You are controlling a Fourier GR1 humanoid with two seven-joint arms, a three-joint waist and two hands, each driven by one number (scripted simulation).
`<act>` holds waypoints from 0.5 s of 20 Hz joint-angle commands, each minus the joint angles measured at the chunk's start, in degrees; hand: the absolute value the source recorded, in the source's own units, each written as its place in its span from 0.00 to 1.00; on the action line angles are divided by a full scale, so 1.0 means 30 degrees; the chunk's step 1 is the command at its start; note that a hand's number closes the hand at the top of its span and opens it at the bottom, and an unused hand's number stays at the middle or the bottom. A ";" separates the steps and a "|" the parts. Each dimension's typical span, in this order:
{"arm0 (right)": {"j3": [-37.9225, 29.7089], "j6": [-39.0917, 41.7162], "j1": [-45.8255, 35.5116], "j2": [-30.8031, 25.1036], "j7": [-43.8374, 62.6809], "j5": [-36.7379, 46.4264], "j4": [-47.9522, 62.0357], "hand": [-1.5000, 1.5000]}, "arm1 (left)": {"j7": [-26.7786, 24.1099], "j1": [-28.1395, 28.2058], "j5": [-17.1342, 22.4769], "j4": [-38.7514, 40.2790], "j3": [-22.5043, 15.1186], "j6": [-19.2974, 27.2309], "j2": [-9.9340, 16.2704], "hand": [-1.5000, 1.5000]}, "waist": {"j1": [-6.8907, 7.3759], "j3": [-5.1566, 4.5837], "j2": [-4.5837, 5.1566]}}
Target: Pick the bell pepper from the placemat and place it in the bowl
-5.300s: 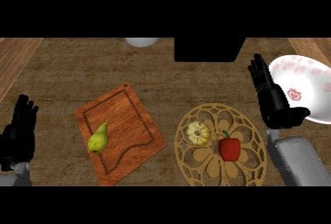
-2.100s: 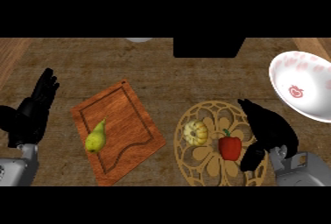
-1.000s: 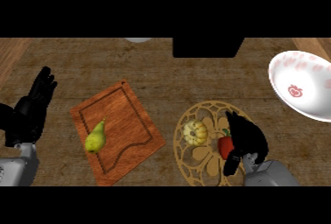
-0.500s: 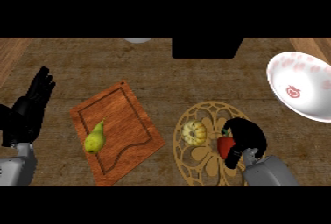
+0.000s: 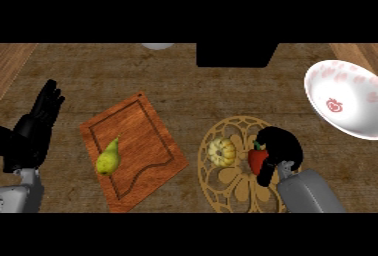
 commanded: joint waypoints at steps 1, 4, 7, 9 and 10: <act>0.0017 -0.1187 0.0168 -0.0266 -0.0398 0.1382 0.0032 1.00 | -0.0238 0.0034 -0.0009 0.0532 0.0829 -0.0447 0.0497 0.50 | 0.0027 0.0225 0.0193; -0.0544 -0.0736 -0.1530 -0.0952 -0.2872 0.0892 0.0924 1.00 | -0.1005 -0.0337 -0.0226 0.1286 0.0525 -0.0366 -0.0123 0.50 | 0.0058 0.0225 0.0227; -0.0161 -0.1698 -0.1435 -0.1586 -0.6030 0.0790 0.1317 1.00 | 0.0948 0.0388 0.0136 -0.1115 0.0340 -0.0363 -0.0080 0.50 | 0.0232 0.0243 0.0194; -0.0228 -0.1703 -0.2097 -0.1965 -0.7706 0.0618 0.1615 1.00 | -0.0142 0.0745 -0.0581 -0.0725 -0.0246 -0.0105 -0.0635 0.50 | 0.0181 0.0236 0.0213; -0.0748 -0.1577 -0.2601 -0.2470 -0.8056 0.0646 0.1668 1.00 | 0.0509 -0.0165 -0.0390 -0.0082 0.0246 -0.0128 -0.0329 0.50 | 0.0088 0.0232 0.0218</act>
